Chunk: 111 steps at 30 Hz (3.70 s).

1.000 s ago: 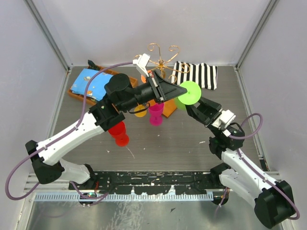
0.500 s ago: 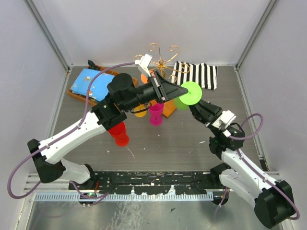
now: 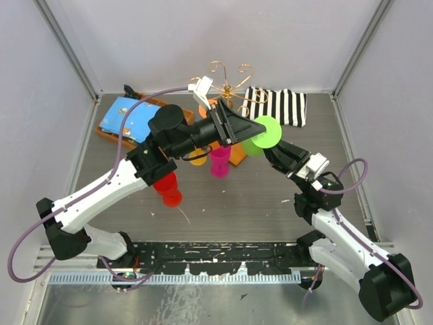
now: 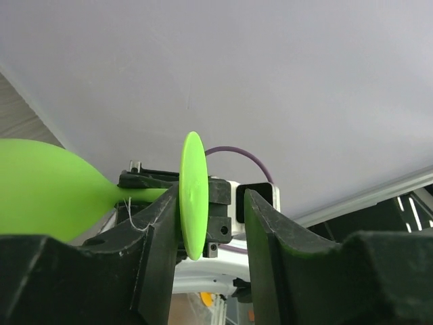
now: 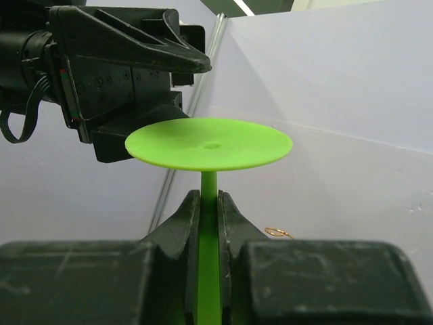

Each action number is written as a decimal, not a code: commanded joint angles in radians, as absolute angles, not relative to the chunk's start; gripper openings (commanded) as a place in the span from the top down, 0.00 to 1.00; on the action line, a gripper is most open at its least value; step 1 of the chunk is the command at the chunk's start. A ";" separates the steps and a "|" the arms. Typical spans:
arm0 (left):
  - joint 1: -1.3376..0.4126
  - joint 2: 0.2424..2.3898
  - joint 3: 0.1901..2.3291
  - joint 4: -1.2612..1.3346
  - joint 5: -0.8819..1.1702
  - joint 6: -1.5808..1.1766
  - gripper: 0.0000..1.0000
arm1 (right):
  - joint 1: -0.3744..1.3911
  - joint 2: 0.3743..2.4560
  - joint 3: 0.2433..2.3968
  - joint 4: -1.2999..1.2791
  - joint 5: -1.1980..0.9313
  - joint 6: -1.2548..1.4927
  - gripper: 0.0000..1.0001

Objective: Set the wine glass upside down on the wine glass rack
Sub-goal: Turn the wine glass upside down at the wine rack.

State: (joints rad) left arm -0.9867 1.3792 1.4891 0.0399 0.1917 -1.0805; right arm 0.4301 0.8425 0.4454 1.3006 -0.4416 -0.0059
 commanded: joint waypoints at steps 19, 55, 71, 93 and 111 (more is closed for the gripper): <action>-0.885 1.379 1.885 -0.657 -0.145 -0.461 0.43 | 0.433 0.776 0.611 0.683 -0.025 0.031 0.99; -0.520 1.974 2.384 -0.731 0.376 -0.265 0.50 | 0.360 1.051 0.587 0.992 -0.183 0.030 0.99; -0.534 2.017 2.351 -0.616 0.385 -0.128 0.54 | 0.360 1.041 0.558 0.995 -0.183 0.032 1.00; -0.544 2.073 2.351 -0.603 0.332 -0.040 0.56 | 0.360 1.033 0.543 0.995 -0.190 0.017 0.99; -0.543 2.083 2.349 -0.586 0.380 -0.038 0.91 | 0.359 1.075 0.561 1.024 -0.209 0.003 0.99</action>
